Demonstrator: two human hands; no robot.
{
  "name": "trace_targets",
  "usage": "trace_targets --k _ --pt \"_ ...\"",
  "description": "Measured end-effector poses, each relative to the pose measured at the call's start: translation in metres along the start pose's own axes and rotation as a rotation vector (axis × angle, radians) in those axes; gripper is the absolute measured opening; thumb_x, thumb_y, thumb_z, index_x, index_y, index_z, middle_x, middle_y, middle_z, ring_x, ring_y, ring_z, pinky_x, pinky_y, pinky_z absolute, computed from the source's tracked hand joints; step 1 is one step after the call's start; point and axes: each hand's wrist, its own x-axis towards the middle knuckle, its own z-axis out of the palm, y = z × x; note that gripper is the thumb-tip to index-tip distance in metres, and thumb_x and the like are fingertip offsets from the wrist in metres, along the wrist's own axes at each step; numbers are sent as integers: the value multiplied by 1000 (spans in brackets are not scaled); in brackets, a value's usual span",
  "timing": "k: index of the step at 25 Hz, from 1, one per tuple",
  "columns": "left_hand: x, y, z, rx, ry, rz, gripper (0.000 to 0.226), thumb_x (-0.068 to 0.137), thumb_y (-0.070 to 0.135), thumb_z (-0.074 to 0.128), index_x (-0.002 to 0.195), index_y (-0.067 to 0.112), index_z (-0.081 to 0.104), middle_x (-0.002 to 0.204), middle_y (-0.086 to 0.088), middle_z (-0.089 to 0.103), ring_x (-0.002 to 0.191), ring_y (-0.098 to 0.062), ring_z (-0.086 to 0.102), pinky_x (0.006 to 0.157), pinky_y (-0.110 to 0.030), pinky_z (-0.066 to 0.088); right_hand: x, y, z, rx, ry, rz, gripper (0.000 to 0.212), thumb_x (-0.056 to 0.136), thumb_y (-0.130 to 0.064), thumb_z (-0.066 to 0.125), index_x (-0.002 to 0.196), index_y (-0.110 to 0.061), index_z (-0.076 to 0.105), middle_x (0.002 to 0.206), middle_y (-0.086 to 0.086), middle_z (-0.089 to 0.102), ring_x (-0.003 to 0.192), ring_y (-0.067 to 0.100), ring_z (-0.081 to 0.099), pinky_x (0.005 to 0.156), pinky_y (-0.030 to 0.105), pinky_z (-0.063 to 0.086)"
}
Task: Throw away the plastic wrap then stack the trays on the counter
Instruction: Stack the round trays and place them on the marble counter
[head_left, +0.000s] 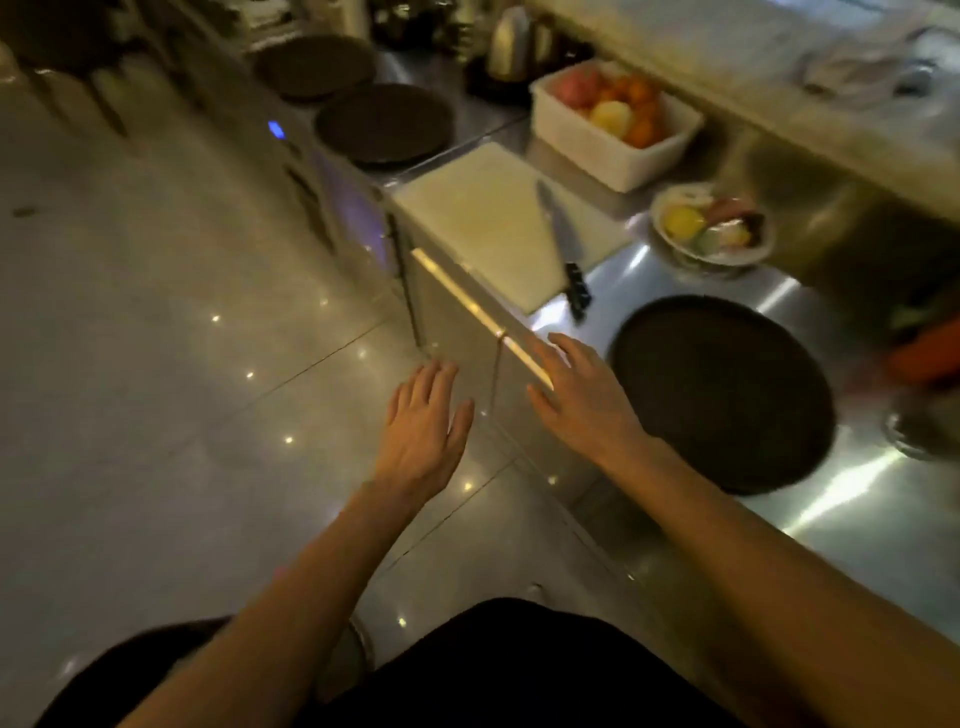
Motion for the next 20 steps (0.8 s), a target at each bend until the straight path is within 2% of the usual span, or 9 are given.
trace_targets --k 2,7,13,20 --pt "34 54 32 10 -59 142 54 99 45 29 146 19 33 153 -9 37 143 -27 31 116 -44 26 -29 56 -26 -60 58 123 54 89 -28 57 139 -10 45 137 23 50 125 38 49 101 47 43" --pt "82 156 102 34 -222 394 55 98 47 28 144 19 37 152 -11 38 141 -29 33 115 -47 28 -99 157 -60 -101 102 505 59 93 -42 48 146 -18 34 147 19 40 133 36 39 106 49 37" --pt "125 181 163 151 -401 463 56 97 54 23 145 25 28 154 -13 32 140 -34 34 113 -50 28 -133 218 -61 -139 70 773 60 94 -41 44 147 -16 31 148 22 38 132 39 40 108 51 36" --pt "212 175 205 243 -539 378 59 96 50 35 146 22 22 157 -21 19 142 -44 24 111 -56 28 -121 268 -38 -127 -46 1068 62 92 -41 49 145 -17 28 146 22 35 129 41 41 101 51 40"
